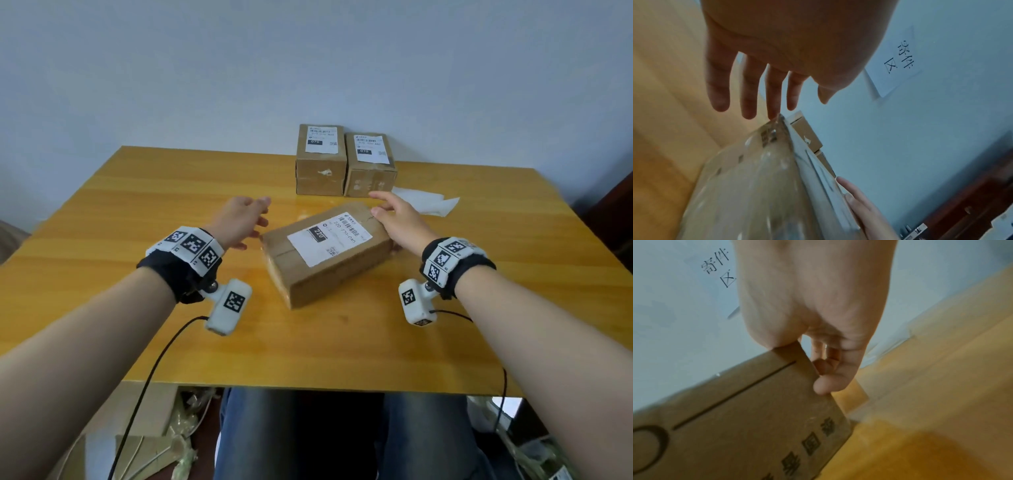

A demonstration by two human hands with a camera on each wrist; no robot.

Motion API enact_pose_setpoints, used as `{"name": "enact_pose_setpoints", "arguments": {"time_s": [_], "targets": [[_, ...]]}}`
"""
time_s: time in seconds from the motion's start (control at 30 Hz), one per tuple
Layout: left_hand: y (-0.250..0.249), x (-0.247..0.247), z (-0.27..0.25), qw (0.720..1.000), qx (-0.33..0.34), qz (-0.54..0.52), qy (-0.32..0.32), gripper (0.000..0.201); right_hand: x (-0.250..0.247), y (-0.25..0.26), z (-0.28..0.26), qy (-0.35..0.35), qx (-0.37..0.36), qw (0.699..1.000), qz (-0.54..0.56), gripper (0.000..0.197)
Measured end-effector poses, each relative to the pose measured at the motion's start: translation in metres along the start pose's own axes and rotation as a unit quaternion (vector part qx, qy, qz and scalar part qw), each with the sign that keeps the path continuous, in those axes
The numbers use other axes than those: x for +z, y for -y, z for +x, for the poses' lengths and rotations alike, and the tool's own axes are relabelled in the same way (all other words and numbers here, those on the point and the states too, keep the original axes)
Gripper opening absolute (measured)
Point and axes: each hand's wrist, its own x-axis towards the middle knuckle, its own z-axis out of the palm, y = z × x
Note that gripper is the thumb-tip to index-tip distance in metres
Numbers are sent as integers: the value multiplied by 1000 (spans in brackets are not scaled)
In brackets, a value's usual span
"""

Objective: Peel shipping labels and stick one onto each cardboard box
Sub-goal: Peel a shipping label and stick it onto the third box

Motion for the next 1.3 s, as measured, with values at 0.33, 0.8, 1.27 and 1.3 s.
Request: {"name": "enact_pose_setpoints", "arguments": {"time_s": [0.33, 0.8, 1.27, 1.3], "targets": [[7, 29, -17, 999, 11, 45, 3, 60, 7, 15, -23, 5, 16, 998, -60, 47], [6, 47, -36, 994, -29, 70, 79, 40, 17, 20, -15, -87, 63, 970, -216, 71], [7, 44, -33, 990, -33, 101, 93, 42, 21, 23, -13, -134, -16, 903, -407, 52], [8, 44, -33, 990, -31, 99, 92, 42, 19, 23, -14, -130, -24, 899, -417, 47]]}}
